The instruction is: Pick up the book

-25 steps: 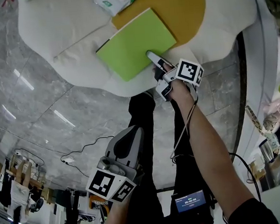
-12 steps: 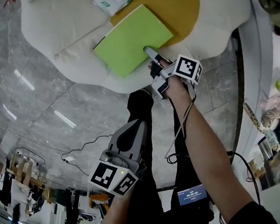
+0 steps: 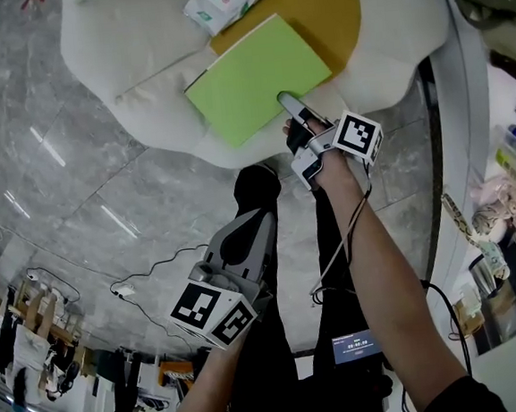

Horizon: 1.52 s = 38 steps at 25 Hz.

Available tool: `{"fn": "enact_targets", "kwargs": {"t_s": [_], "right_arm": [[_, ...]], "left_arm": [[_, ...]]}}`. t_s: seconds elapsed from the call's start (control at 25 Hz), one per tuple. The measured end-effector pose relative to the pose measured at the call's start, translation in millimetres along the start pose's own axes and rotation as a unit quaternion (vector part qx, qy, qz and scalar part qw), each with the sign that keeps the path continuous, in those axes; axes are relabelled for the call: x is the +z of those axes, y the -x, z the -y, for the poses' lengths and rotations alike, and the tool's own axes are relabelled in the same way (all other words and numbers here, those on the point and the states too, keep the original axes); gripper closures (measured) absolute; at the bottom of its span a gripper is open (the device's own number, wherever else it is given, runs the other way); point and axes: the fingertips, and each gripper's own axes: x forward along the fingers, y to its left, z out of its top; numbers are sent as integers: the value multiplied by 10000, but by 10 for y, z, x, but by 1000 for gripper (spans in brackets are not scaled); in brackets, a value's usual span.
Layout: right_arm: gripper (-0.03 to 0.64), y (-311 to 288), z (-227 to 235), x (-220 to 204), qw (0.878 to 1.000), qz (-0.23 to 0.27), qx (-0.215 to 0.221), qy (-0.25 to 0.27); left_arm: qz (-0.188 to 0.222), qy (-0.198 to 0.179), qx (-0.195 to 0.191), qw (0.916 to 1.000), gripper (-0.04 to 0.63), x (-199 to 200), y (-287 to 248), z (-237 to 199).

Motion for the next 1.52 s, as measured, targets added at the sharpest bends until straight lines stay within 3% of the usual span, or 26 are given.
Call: {"fn": "enact_targets", "kwargs": {"t_s": [0.24,0.56,1.16,1.52], "right_arm": [[457,288,-553,96,9986,195,477,-126],[457,813,-1611,253,9930,251,1153,87],[457,2078,-3210,366,9817,496,1786,446],[457,2811,-4211,234,9698,744,2268,509]], "left_arm": [[173,-87,-81,9998,581,121,75,262],[505,-228,-228,9982,581,328,405,804],[888,-529,-91,9946,581,530,1253,1679],[1340,-974,-181,9860,581,883,1705,2374]]}}
